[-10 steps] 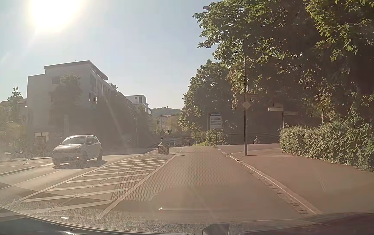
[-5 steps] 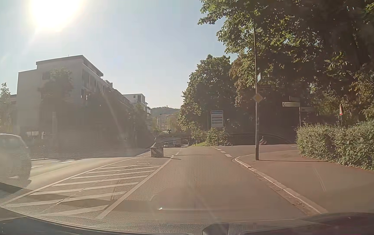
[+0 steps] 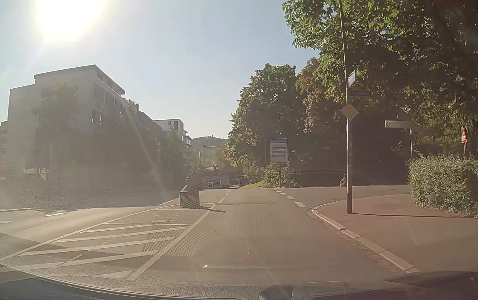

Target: Follow the waypoints while adhering to traffic rules and regulations

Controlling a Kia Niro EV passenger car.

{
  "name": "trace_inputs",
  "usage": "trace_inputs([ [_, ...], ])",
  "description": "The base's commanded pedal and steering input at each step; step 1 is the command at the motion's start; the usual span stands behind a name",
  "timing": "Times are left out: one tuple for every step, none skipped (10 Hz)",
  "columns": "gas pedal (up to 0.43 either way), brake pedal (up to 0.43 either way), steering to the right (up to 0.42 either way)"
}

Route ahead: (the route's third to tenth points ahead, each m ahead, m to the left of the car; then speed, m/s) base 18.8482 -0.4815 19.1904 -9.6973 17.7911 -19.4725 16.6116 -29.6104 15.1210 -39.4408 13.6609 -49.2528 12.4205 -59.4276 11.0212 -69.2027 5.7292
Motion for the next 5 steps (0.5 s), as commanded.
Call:
trace_inputs([
  [0.000, 0.000, 0.002],
  [0.000, 0.000, 0.002],
  [0.000, 0.000, 0.002],
  [0.000, 0.000, 0.002],
  [0.000, 0.000, 0.002],
])
